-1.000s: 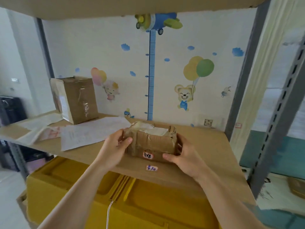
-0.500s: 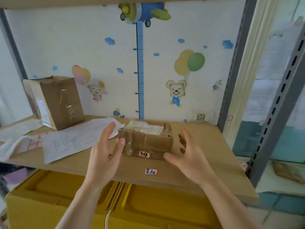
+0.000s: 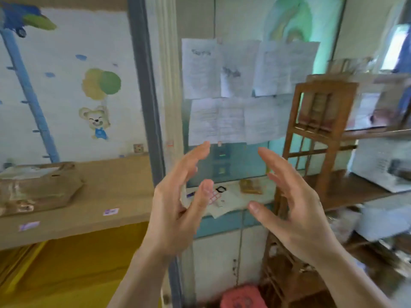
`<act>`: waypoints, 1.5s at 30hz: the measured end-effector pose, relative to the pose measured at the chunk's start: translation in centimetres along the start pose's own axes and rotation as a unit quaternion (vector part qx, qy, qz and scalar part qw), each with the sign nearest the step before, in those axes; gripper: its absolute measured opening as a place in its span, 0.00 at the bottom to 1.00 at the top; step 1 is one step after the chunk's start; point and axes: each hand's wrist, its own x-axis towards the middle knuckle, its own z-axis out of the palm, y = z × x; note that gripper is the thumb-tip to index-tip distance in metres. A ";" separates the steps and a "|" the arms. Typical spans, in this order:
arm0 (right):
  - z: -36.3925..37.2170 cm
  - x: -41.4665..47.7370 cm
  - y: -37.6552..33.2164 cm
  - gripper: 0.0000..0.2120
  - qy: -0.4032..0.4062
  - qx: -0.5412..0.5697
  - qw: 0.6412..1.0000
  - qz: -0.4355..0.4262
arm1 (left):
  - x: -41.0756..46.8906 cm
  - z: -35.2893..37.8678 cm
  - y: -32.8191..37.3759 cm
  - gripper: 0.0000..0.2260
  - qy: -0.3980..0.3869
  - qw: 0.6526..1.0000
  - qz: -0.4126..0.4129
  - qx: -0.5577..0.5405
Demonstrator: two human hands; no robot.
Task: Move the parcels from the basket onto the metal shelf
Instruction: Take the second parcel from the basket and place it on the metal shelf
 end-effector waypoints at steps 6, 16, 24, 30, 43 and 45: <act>-19.4 -7.9 4.3 0.37 0.095 -0.088 0.989 0.070 | 1.4 20.9 4.5 0.25 -0.093 0.991 0.047 -0.088; -36.6 -10.4 14.9 0.37 0.195 -0.196 0.951 0.136 | 7.3 46.7 5.8 0.26 -0.176 0.958 0.010 -0.225; -47.0 -5.6 32.4 0.35 0.205 -0.222 0.936 0.182 | 14.0 67.0 -0.8 0.24 -0.213 0.945 -0.011 -0.249; -55.1 -2.0 45.1 0.34 0.243 -0.227 0.919 0.213 | 20.1 82.2 -5.6 0.24 -0.257 0.931 -0.076 -0.247; -64.7 0.4 75.2 0.25 0.234 -0.204 0.890 0.335 | 25.5 109.8 -20.4 0.20 -0.169 0.882 -0.430 -0.087; -65.1 0.2 78.4 0.28 0.225 -0.186 0.875 0.386 | 26.2 112.4 -22.1 0.13 -0.114 0.881 -0.454 -0.071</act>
